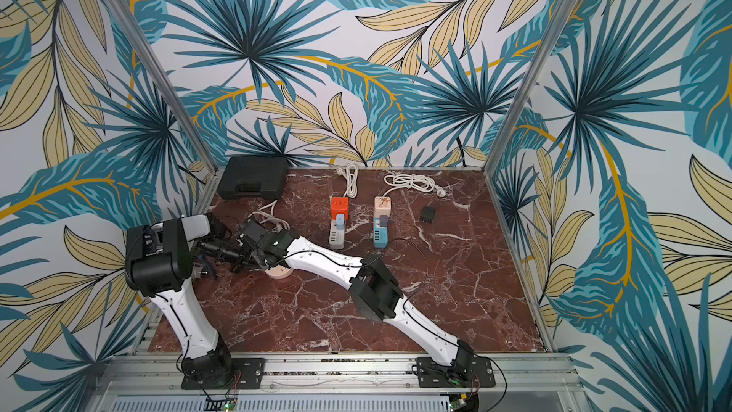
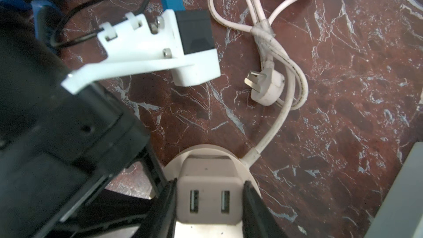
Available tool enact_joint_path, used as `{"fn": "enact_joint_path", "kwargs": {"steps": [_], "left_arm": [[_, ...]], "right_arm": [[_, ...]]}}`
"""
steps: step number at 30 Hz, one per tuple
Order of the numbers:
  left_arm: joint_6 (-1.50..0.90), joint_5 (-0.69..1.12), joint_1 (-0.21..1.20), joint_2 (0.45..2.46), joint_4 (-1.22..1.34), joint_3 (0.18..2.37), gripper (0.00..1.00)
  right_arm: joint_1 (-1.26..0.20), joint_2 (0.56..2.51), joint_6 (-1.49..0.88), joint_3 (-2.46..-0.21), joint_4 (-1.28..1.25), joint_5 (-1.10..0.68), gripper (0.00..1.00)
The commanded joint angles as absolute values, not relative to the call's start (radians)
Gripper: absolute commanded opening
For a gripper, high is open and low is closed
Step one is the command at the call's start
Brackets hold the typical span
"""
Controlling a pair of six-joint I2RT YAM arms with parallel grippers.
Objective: Pull the plug off the socket
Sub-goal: Remove the plug from the socket.
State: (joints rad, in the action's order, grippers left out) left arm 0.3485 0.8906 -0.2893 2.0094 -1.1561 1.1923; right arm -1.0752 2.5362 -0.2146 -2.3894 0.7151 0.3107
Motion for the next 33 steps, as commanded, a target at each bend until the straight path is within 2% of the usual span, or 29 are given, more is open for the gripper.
{"fn": "enact_joint_path", "kwargs": {"steps": [1, 5, 9, 15, 22, 25, 29, 33], "left_arm": [[0.354, 0.749, -0.287, 2.053, -1.032, 1.193, 0.00], [0.354, 0.750, -0.287, 2.053, -1.033, 1.193, 0.00], [0.354, 0.751, -0.287, 2.051, -1.034, 1.193, 0.00], [0.354, 0.752, -0.287, 2.051, -1.032, 1.192, 0.00], [0.355, 0.753, -0.287, 2.050, -1.032, 1.192, 0.00], [0.356, 0.753, -0.287, 2.049, -1.032, 1.191, 0.00], [0.356, 0.753, -0.287, 2.050, -1.032, 1.192, 0.00], [0.354, 0.751, -0.287, 2.051, -1.032, 1.192, 0.00]], "right_arm": [[-1.065, 2.495, -0.216, -2.418, 0.774, 0.266, 0.13], [-1.038, 2.481, -0.292, -2.418, 0.766, 0.141, 0.13], [-1.036, 2.480, -0.303, -2.418, 0.768, 0.130, 0.13], [-1.048, 2.499, -0.272, -2.416, 0.786, 0.191, 0.12], [-1.091, 2.508, -0.180, -2.417, 0.785, 0.370, 0.12], [-1.091, 2.507, -0.172, -2.416, 0.788, 0.378, 0.12], [-1.088, 2.504, -0.181, -2.422, 0.786, 0.329, 0.12], [-1.058, 2.493, -0.264, -2.422, 0.776, 0.198, 0.11]]}}
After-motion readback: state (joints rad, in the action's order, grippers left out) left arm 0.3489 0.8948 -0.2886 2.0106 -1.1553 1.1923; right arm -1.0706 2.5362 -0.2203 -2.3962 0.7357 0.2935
